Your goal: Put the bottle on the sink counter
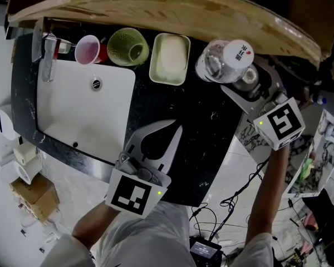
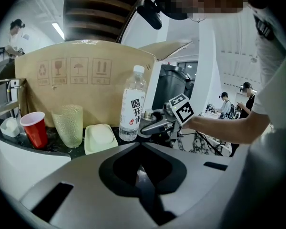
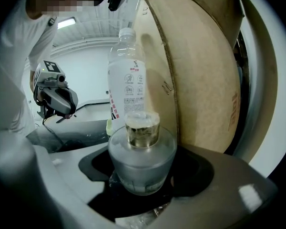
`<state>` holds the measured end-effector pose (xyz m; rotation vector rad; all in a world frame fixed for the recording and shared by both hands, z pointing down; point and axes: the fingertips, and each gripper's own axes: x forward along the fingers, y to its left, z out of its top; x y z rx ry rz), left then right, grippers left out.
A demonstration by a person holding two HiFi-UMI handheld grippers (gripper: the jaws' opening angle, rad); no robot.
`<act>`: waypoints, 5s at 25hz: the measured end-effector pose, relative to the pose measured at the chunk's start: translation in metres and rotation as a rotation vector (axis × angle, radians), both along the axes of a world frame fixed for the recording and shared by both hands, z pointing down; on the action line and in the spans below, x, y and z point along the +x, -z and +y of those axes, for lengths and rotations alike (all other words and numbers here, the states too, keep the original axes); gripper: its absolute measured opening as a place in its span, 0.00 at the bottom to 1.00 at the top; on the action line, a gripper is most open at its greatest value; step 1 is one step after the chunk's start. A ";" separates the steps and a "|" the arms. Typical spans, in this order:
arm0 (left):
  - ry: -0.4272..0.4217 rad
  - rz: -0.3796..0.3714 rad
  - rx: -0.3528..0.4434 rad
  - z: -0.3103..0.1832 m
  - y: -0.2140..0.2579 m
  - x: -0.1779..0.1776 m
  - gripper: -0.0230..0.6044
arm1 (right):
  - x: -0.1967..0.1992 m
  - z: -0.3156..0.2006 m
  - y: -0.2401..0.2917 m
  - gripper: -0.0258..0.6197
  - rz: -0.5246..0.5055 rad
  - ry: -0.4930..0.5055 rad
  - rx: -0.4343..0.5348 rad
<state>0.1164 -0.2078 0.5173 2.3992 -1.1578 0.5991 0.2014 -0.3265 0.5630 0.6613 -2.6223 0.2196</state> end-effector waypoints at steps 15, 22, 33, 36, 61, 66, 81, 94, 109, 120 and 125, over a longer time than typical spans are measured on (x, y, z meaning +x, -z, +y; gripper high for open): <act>-0.015 0.015 -0.015 0.009 0.006 -0.002 0.05 | 0.005 0.005 0.007 0.65 -0.024 -0.121 0.037; -0.040 0.018 0.000 0.017 0.016 -0.008 0.05 | 0.015 0.011 0.032 0.65 -0.008 -0.193 0.103; -0.073 0.043 0.046 0.033 0.043 -0.022 0.05 | 0.010 0.039 0.077 0.65 0.007 -0.262 0.166; -0.077 0.048 0.055 0.039 0.050 -0.029 0.05 | 0.003 0.050 0.091 0.60 -0.001 -0.270 0.164; -0.023 0.090 0.102 0.081 0.119 -0.099 0.05 | -0.053 0.129 0.144 0.06 0.064 -0.426 0.148; 0.010 0.093 0.106 0.088 0.130 -0.113 0.05 | -0.068 0.139 0.170 0.06 0.002 -0.446 0.175; 0.039 0.072 0.210 0.098 0.177 -0.153 0.05 | -0.086 0.188 0.244 0.06 -0.055 -0.553 0.255; 0.069 0.101 0.250 0.106 0.208 -0.173 0.05 | -0.086 0.223 0.280 0.06 -0.118 -0.668 0.267; 0.102 0.127 0.295 0.112 0.228 -0.196 0.05 | -0.077 0.262 0.304 0.06 -0.155 -0.767 0.301; 0.116 0.121 0.311 0.121 0.235 -0.206 0.05 | -0.079 0.275 0.301 0.06 -0.179 -0.805 0.314; 0.116 0.119 0.312 0.124 0.237 -0.208 0.05 | -0.083 0.277 0.300 0.06 -0.175 -0.802 0.319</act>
